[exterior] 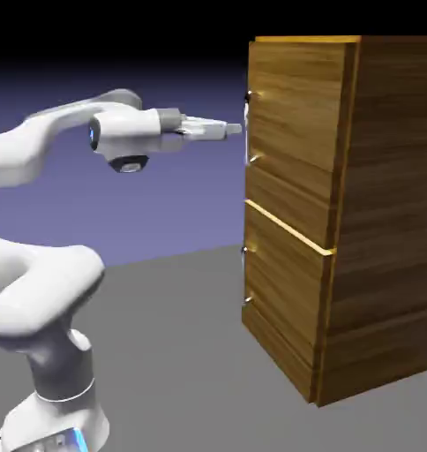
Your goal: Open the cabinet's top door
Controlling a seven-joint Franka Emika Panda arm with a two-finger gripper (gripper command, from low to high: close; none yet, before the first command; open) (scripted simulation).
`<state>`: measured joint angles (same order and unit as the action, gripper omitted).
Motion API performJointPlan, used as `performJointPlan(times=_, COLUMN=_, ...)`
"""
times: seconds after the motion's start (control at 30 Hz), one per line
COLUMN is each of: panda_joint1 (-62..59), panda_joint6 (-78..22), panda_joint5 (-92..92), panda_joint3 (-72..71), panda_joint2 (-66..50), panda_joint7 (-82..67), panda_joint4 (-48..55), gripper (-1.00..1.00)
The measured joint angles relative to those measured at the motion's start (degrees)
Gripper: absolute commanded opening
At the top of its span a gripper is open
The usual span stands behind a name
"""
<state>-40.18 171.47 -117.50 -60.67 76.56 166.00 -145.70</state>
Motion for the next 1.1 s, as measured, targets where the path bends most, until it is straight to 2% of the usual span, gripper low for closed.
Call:
performJointPlan(times=0.2, panda_joint1=-12.65, panda_joint6=-8.16, panda_joint5=-5.36, panda_joint3=-2.61, panda_joint2=3.47, panda_joint7=0.00, panda_joint4=5.22, gripper=0.00)
performJointPlan(times=0.23, panda_joint1=-12.98, panda_joint6=-8.37, panda_joint5=-5.50, panda_joint3=-2.67, panda_joint2=3.56, panda_joint7=0.00, panda_joint4=5.36, gripper=-1.00)
performJointPlan(times=0.3, panda_joint1=-12.98, panda_joint6=-8.37, panda_joint5=-5.50, panda_joint3=-2.67, panda_joint2=3.56, panda_joint7=0.00, panda_joint4=5.36, gripper=-1.00)
performJointPlan(times=0.73, panda_joint1=-9.59, panda_joint6=-40.71, panda_joint5=-7.22, panda_joint3=9.57, panda_joint2=23.88, panda_joint7=-0.05, panda_joint4=-13.40, gripper=-1.00)
performJointPlan(times=0.93, panda_joint1=-5.41, panda_joint6=-53.77, panda_joint5=-2.49, panda_joint3=21.61, panda_joint2=24.25, panda_joint7=-7.70, panda_joint4=-21.66, gripper=-1.00)
performJointPlan(times=1.1, panda_joint1=-6.90, panda_joint6=-64.78, panda_joint5=3.26, panda_joint3=31.86, panda_joint2=23.82, panda_joint7=-11.96, panda_joint4=-25.32, gripper=-1.00)
